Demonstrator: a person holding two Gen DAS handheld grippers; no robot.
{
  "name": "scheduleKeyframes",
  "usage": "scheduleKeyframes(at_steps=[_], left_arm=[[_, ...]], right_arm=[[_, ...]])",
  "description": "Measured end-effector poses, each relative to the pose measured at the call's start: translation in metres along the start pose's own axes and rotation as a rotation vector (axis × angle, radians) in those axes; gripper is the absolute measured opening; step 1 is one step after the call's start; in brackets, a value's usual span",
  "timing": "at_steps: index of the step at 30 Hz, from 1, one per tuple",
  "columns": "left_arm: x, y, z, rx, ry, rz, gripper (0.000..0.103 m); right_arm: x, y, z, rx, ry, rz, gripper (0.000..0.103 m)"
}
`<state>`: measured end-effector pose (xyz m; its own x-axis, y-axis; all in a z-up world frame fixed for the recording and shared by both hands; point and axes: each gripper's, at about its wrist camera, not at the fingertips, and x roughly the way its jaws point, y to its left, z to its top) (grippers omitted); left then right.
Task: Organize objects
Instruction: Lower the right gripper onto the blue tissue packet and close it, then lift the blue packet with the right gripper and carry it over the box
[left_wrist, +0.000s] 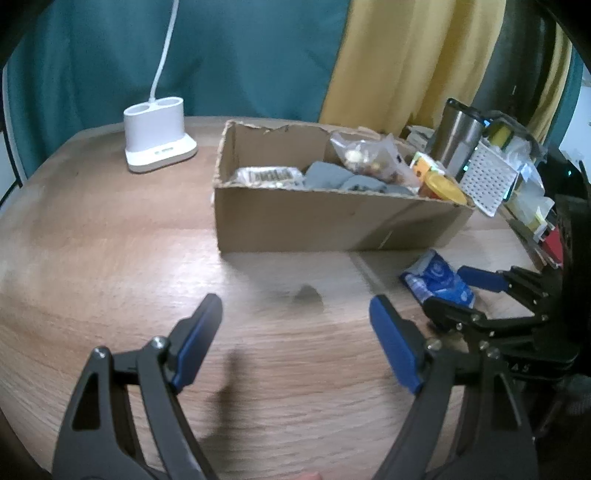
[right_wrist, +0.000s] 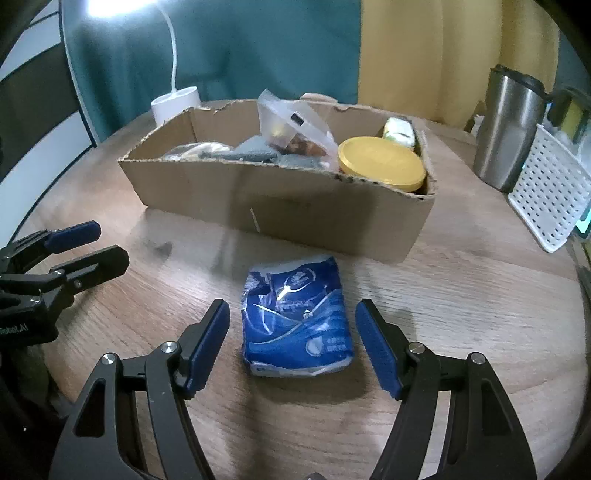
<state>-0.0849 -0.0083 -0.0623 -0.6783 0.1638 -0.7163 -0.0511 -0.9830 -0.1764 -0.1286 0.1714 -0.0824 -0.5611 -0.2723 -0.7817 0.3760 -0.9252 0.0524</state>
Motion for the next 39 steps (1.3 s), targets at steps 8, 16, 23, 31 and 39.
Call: scheduleKeyframes(at_steps=[8,16,23,31,39], left_arm=[[0.005,0.005,0.000,-0.004,0.010,0.001,0.083],[0.007,0.007,-0.001,-0.006,0.012,0.000,0.083],[0.005,0.010,0.000,-0.009,0.006,-0.002,0.083],[0.000,0.012,0.002,-0.007,-0.007,-0.004,0.083],[-0.012,0.012,0.011,-0.002,-0.038,-0.005,0.083]], right_arm=[[0.011,0.003,0.001,-0.002,0.029,-0.007,0.074],[0.012,0.003,0.002,-0.012,0.024,-0.027,0.060],[0.010,0.006,0.003,-0.023,0.029,-0.009,0.057],[0.003,0.014,0.009,-0.031,0.011,0.000,0.056],[-0.010,0.020,0.016,-0.038,-0.012,-0.005,0.056]])
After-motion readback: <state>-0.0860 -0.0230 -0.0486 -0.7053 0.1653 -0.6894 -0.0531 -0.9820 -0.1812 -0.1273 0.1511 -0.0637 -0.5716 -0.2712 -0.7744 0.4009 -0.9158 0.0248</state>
